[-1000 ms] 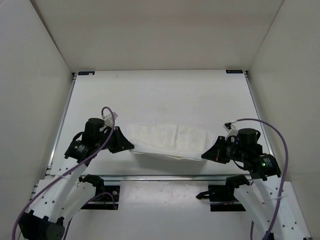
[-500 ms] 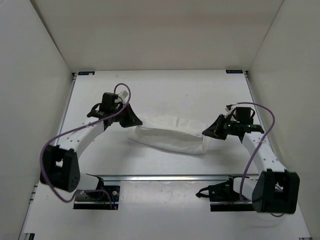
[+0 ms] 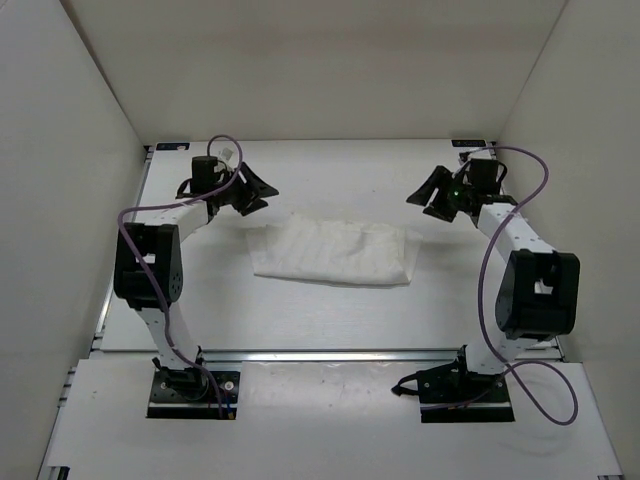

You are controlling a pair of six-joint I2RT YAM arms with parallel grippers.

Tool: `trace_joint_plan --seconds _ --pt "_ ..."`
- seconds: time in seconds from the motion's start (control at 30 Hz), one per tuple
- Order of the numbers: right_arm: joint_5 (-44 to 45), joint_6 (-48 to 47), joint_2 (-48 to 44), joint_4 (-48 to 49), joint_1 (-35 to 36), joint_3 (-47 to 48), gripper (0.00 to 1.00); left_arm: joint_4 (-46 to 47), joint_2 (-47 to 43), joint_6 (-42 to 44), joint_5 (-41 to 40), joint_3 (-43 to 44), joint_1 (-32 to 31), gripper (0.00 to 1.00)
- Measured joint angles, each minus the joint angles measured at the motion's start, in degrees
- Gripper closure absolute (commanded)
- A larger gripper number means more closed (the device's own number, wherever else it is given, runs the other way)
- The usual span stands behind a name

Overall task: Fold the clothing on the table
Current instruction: Fold the skirt

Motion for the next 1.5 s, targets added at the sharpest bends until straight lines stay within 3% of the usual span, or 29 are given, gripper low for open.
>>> trace_joint_plan --seconds 0.43,0.73,0.87,0.93,1.0,1.5 --pt "2.93 4.94 -28.68 -0.44 1.31 -36.15 0.32 -13.16 -20.48 11.76 -11.98 -24.04 -6.82 0.32" --pt "0.22 10.32 -23.78 8.02 2.56 -42.38 0.32 -14.56 -27.12 13.11 -16.76 -31.15 -6.97 0.32" --pt "-0.37 12.48 -20.46 14.45 3.1 -42.88 0.47 -14.49 -27.52 13.29 -17.59 -32.54 -7.08 0.32" --pt "-0.94 13.51 -18.45 17.57 3.15 -43.23 0.65 -14.56 -27.52 13.29 -18.03 -32.92 -7.26 0.32" --pt "-1.4 14.21 -16.63 19.67 3.08 -44.06 0.98 -14.49 -27.52 13.29 -18.27 -33.18 -7.41 0.33" --pt "-0.87 12.68 -19.06 17.62 1.64 -44.24 1.0 -9.64 -25.2 11.78 -21.24 -33.92 -8.9 0.36"
